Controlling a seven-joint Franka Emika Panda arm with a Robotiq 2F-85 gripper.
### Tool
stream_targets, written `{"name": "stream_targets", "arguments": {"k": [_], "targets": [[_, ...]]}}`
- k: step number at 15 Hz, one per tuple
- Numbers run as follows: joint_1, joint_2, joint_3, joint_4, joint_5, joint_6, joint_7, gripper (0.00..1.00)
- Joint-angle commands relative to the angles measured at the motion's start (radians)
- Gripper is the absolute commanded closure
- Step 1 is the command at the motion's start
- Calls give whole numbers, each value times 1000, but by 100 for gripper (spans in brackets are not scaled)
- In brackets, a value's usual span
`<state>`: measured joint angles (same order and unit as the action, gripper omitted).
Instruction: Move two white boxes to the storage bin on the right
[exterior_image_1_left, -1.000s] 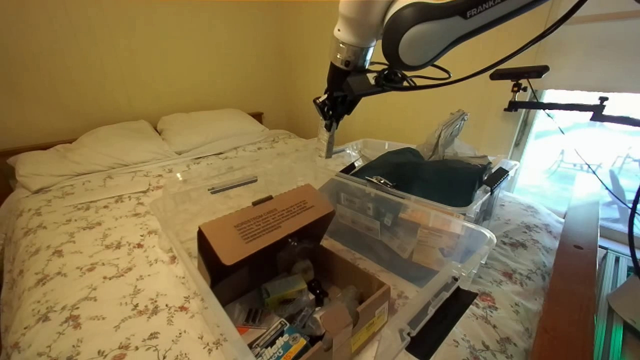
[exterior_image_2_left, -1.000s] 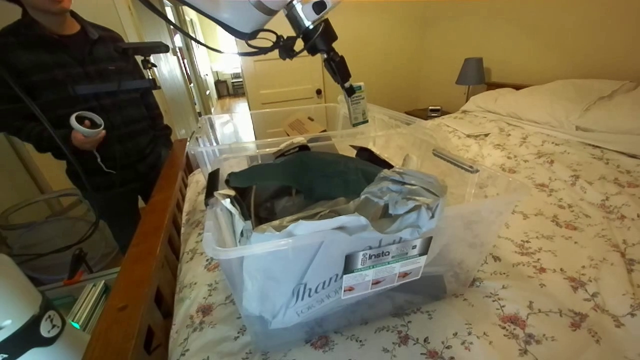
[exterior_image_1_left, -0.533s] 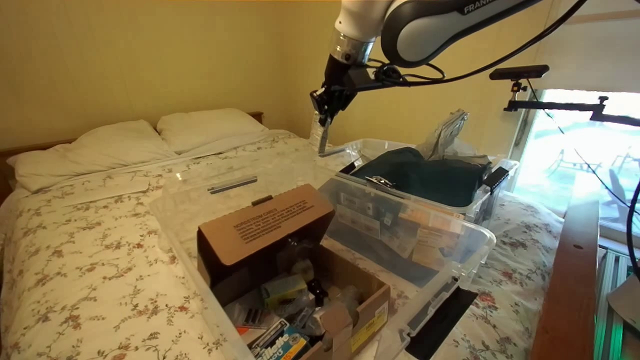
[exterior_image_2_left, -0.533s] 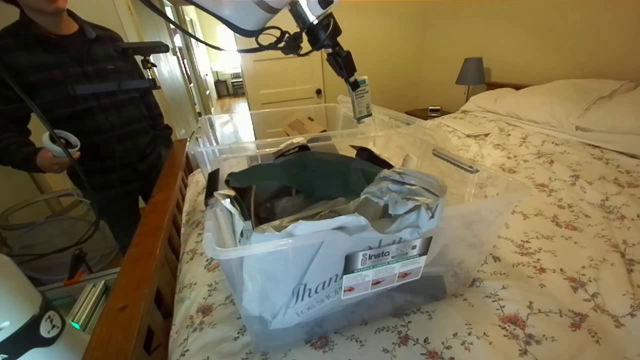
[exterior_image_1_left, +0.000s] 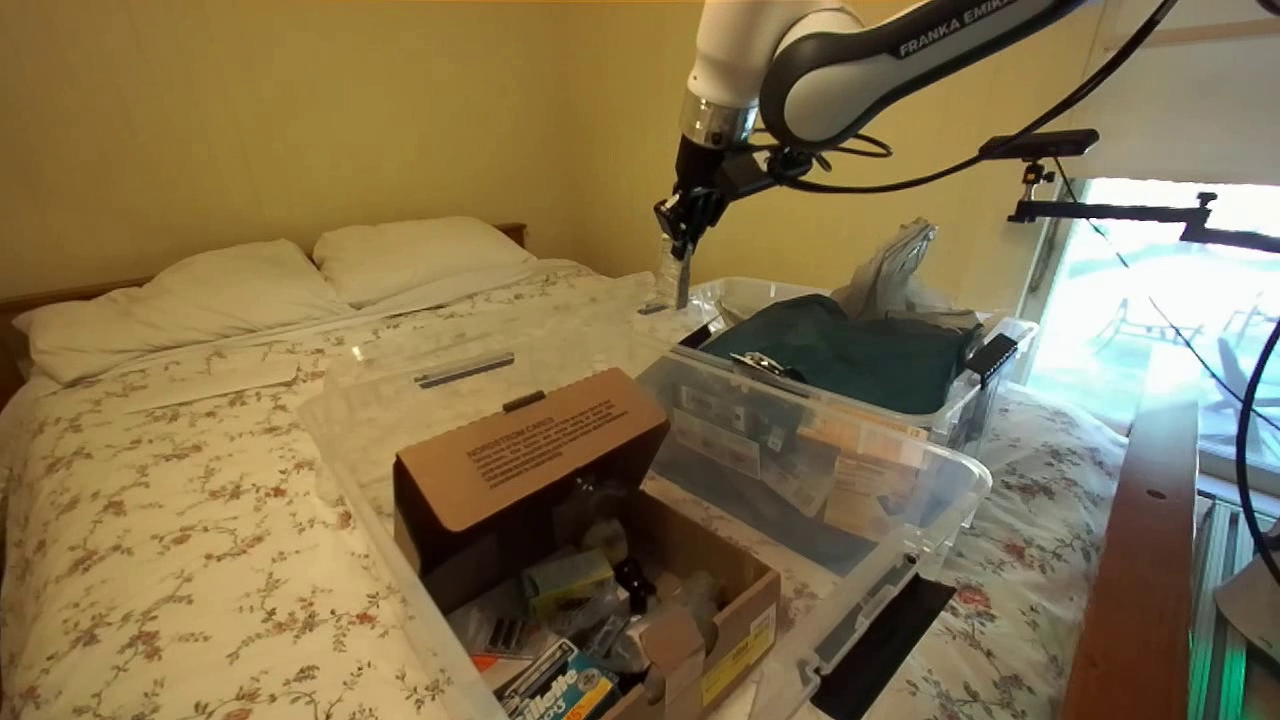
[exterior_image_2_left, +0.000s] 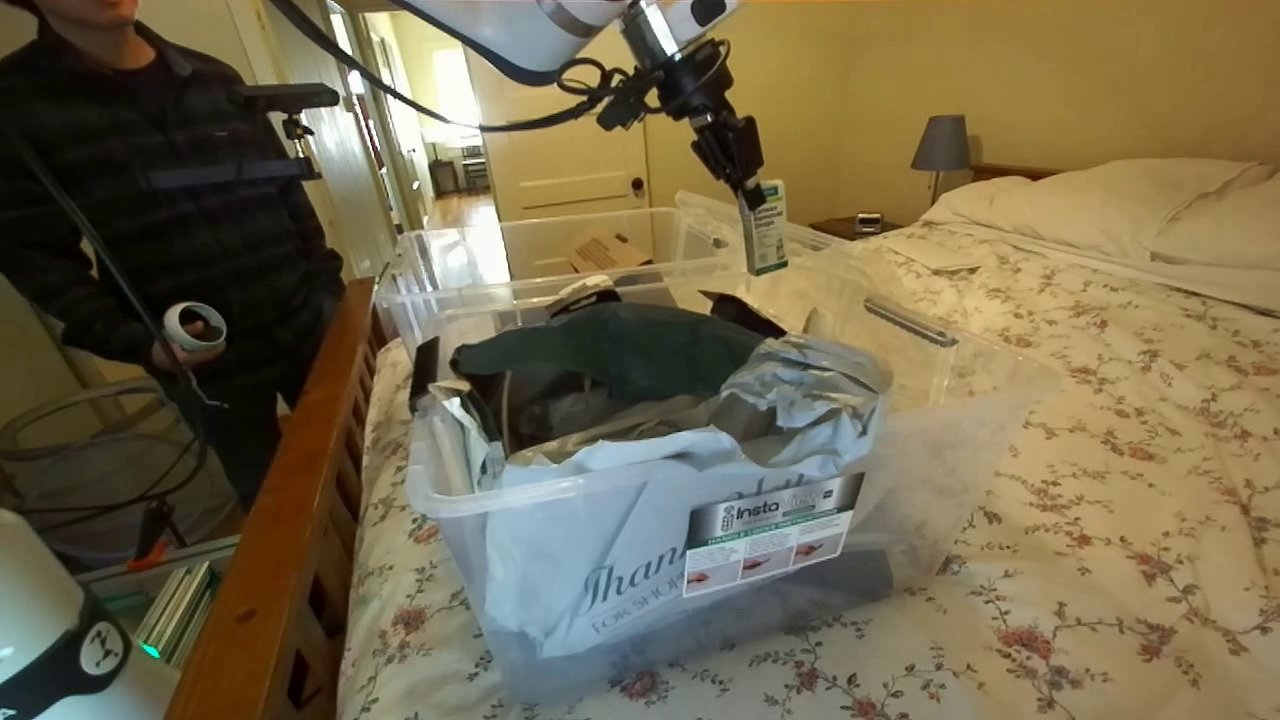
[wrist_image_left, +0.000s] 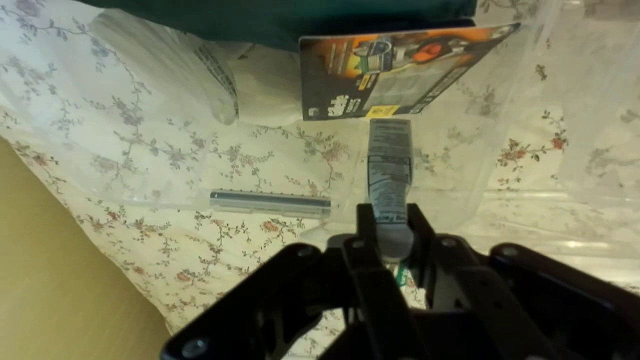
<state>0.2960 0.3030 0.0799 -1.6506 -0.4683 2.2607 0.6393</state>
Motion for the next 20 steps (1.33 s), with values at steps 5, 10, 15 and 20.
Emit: {"name": "stream_targets", "arguments": {"k": [5,10,15,20], "targets": [[26,97,-8,22,75,-23,66,55],[34,72,-23,68,69,-42,121,23],[75,-28,-50,142,-79,-306,82,0],[94,-139,75,115,0,-521,9,0]]}}
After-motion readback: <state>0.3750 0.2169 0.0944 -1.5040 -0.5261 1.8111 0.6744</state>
